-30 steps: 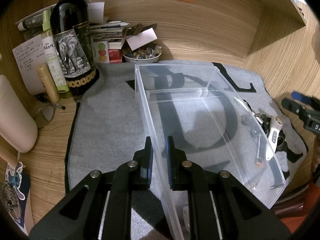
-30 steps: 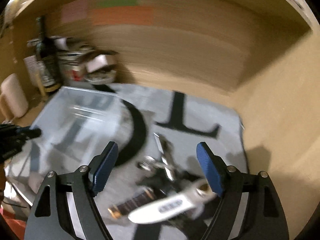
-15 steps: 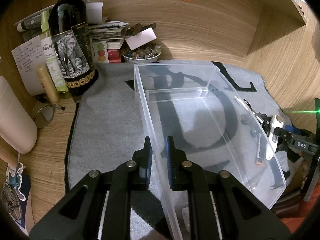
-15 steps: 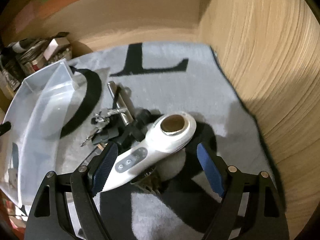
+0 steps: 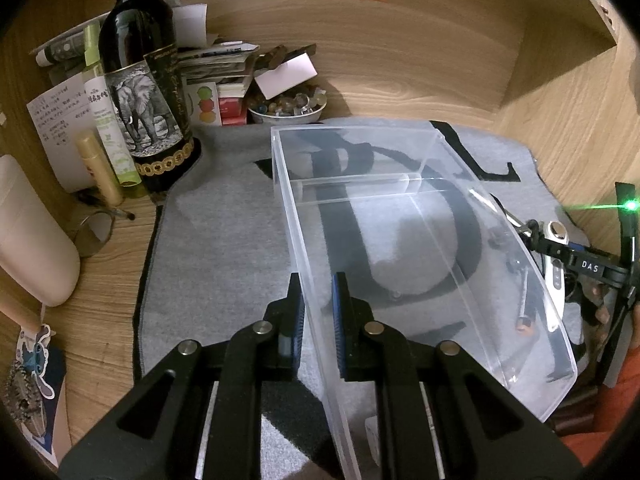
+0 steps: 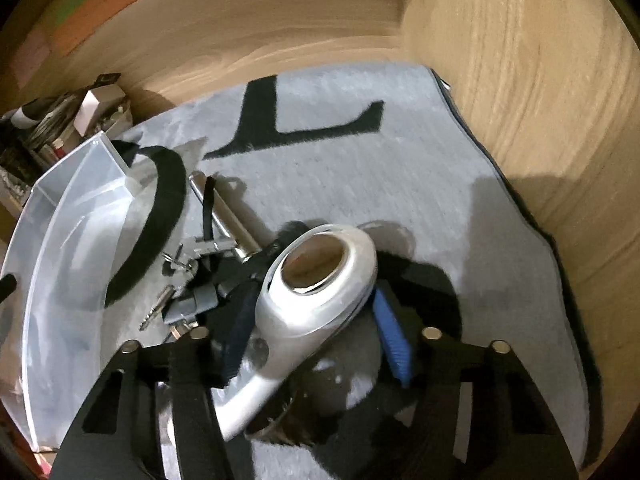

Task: Organize rigid objects
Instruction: 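Move the right gripper to the white facial device and grasp it, then lift the white facial device into the clear box and release it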

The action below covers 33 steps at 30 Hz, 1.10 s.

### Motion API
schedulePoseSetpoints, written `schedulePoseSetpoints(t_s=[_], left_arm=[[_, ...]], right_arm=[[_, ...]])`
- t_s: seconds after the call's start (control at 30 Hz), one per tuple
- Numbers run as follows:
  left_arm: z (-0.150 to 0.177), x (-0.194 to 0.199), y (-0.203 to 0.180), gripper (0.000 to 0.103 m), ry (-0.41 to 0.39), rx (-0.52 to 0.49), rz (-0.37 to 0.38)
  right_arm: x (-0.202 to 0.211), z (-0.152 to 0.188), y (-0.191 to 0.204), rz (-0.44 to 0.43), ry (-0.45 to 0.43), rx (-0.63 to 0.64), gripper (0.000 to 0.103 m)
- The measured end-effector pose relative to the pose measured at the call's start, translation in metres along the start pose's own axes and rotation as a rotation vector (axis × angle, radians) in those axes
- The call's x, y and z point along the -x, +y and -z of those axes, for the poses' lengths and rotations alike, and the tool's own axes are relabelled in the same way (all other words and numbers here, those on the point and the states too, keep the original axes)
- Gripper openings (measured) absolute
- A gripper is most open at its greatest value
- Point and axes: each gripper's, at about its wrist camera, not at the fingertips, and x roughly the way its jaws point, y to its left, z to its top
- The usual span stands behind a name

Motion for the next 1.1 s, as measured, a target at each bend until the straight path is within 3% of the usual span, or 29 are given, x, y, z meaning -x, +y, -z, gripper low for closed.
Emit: schedulePoseSetpoints(t_s=[0.27, 0.53, 1.1], left_arm=[[0.000, 0.000, -0.002, 0.012, 0.003, 0.006, -0.015], [0.000, 0.000, -0.002, 0.012, 0.002, 0.005, -0.013], [0.001, 0.001, -0.001, 0.012, -0.009, -0.001, -0.016]], right_arm=[[0.005, -0.010, 0.004, -0.013, -0.035, 0.021, 0.048], [0.037, -0.024, 0.012, -0.027, -0.141, 0.044, 0.042], [0.094, -0.054, 0.082, -0.149, -0.365, 0.204, 0.039]])
